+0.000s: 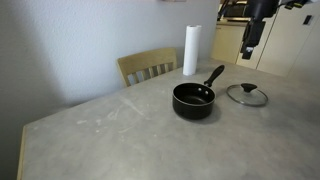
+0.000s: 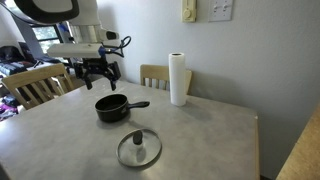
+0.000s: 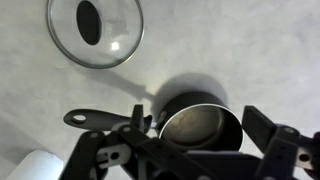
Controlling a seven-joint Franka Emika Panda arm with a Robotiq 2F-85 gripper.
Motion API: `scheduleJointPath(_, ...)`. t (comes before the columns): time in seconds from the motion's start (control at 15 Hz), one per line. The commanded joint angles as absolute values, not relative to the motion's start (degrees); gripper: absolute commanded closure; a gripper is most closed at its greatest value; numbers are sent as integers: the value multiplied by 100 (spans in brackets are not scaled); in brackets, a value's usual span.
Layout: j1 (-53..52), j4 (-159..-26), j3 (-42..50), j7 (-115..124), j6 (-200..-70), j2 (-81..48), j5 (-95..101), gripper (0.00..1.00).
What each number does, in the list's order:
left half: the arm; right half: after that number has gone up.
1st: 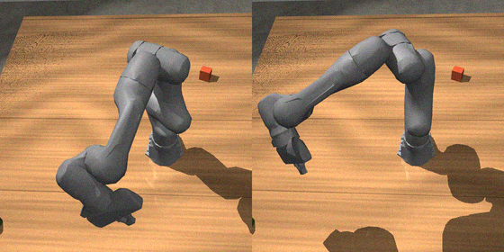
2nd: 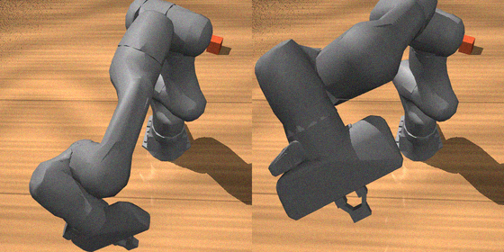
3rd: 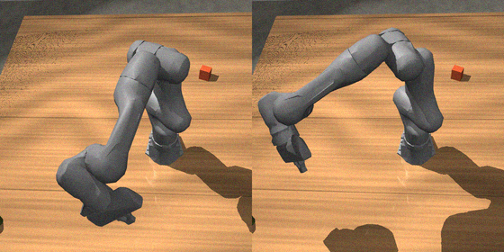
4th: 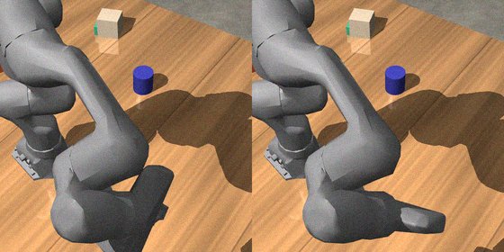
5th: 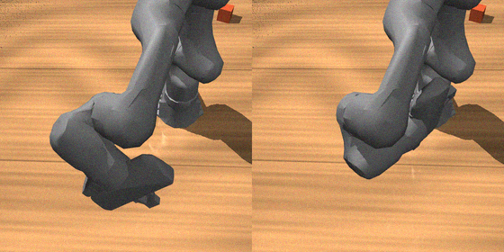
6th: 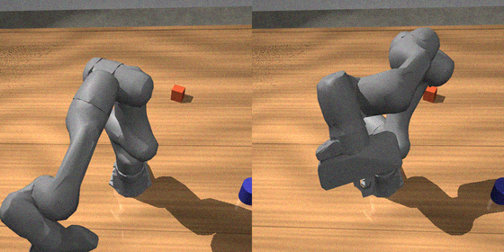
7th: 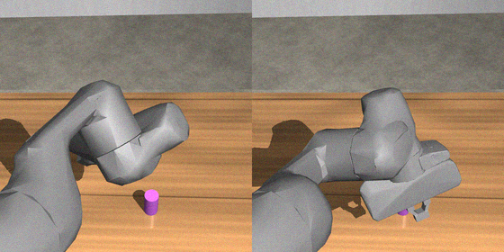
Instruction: Put the lid on the pot on the table
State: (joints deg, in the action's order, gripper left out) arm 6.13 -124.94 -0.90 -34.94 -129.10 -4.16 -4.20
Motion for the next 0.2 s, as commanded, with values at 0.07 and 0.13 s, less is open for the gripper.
scheduleJointPath(0.07,458,-12432,-22,-3327,-12834,-416,-445,0)
scheduleJointPath(0.13,460,-12432,-17,-3320,-12823,-417,-447,0)
